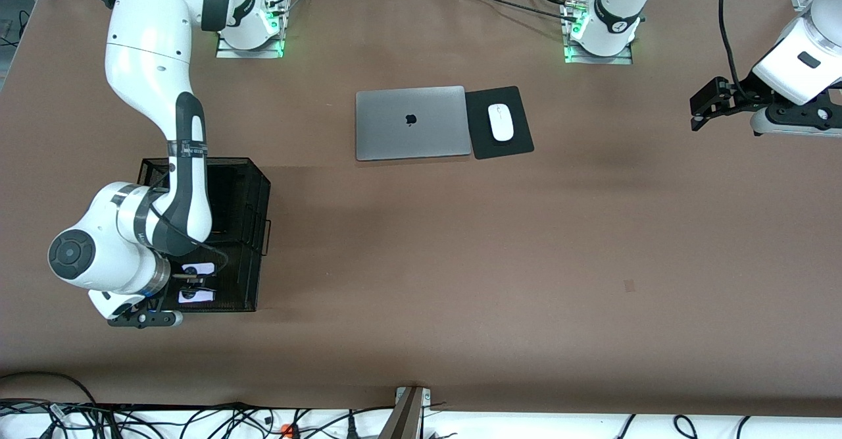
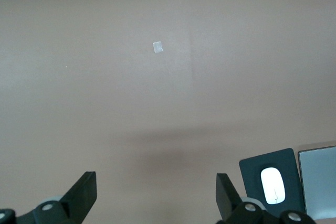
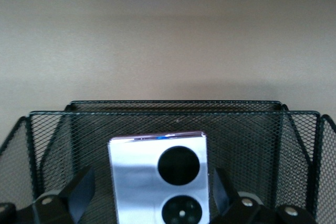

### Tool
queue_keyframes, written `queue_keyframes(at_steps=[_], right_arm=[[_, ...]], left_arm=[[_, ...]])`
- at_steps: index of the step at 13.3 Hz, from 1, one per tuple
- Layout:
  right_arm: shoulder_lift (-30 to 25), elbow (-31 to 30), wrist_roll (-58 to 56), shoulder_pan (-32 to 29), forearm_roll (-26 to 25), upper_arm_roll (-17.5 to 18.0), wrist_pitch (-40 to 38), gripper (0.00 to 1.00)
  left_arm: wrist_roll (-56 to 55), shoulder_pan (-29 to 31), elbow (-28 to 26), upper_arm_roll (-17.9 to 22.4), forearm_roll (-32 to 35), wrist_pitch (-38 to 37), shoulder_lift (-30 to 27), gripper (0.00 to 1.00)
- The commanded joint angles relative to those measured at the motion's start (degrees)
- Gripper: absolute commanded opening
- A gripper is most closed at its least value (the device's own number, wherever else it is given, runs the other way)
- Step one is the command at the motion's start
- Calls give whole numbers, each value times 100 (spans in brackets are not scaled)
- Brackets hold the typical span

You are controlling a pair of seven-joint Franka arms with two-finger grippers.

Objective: Place phones with both arms
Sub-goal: 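Carry the white phone into the organizer's back tier with the right gripper, then open the right gripper to release the white phone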

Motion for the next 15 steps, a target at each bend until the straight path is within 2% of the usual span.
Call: queue_keyframes(at_steps=[1, 3, 6, 8, 10, 14, 15], right_arm=[[-563, -89, -93, -2, 14, -41, -685, 100], [-897, -89, -94, 76, -38, -295, -1343, 100], [-1477, -185, -23, 445, -504, -621, -2188, 100], [-1715, -430, -32, 638, -636, -796, -2208, 100], [-2206, -930, -6, 972, -986, -920, -2112, 100], [-3568, -1748, 626, 825, -2243, -53, -1926, 100], [-3867, -1924, 723, 624, -2489, 289, -1926, 100]], left_arm=[[39, 0, 107, -14, 127, -92, 2, 100], [39, 0, 107, -14, 118, -92, 2, 100], [39, 0, 107, -14, 118, -92, 2, 100], [39, 0, 107, -14, 118, -92, 2, 100], [39, 0, 107, -23, 118, -92, 2, 100], [39, 0, 107, -14, 118, -101, 2, 100], [39, 0, 107, -14, 118, -92, 2, 100]])
